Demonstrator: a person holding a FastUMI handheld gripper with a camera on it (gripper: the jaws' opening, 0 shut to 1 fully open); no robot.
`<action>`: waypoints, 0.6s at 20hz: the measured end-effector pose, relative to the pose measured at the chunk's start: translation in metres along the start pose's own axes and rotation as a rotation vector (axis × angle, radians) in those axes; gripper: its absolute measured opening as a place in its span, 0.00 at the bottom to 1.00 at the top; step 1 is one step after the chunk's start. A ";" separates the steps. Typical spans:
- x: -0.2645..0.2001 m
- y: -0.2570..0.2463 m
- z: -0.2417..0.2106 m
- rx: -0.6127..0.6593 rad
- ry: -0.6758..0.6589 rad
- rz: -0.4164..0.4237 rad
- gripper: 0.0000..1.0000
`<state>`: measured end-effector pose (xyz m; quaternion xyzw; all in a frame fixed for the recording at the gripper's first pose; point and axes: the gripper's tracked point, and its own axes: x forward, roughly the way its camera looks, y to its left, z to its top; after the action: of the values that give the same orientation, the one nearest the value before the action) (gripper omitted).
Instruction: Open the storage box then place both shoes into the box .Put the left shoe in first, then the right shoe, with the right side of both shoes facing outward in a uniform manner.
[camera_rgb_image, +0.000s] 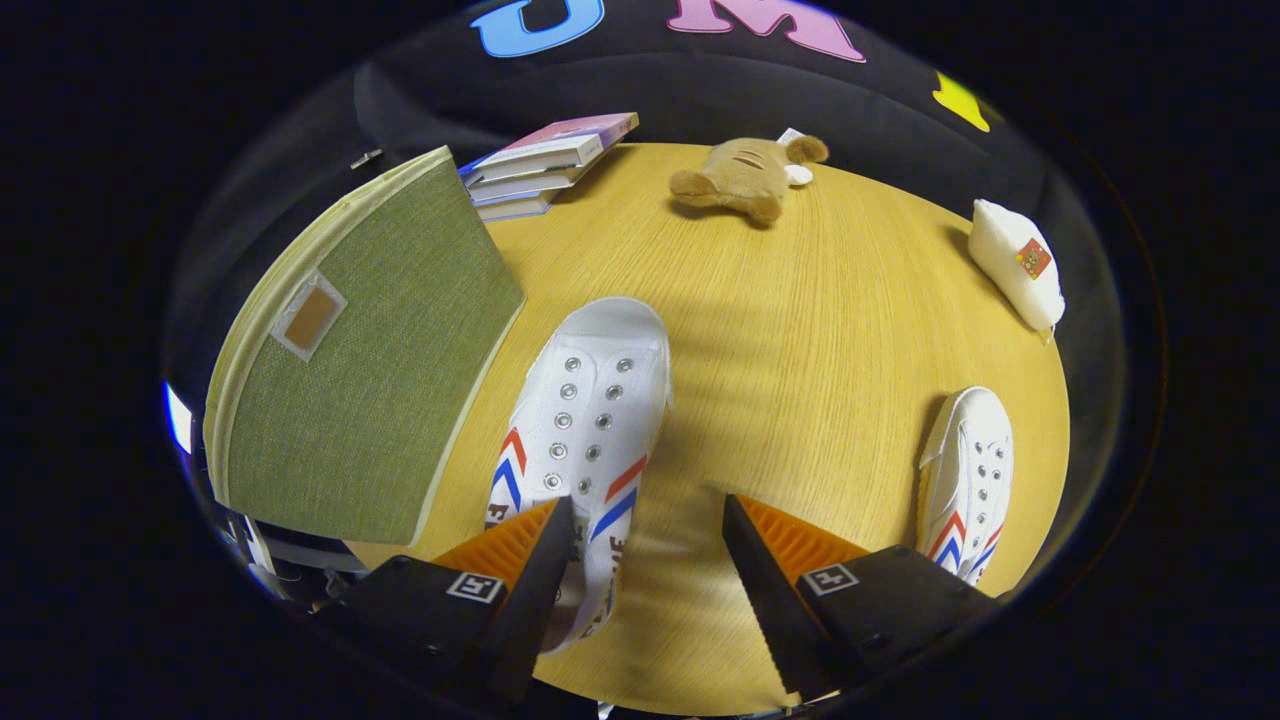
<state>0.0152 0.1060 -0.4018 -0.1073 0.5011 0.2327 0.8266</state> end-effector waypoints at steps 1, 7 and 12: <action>0.003 0.004 -0.002 0.001 0.012 0.007 0.83; 0.004 0.020 -0.001 0.012 0.007 0.038 0.31; 0.002 0.015 -0.001 0.110 0.032 0.054 0.10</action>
<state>0.0080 0.1189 -0.4028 -0.0518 0.5289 0.2251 0.8167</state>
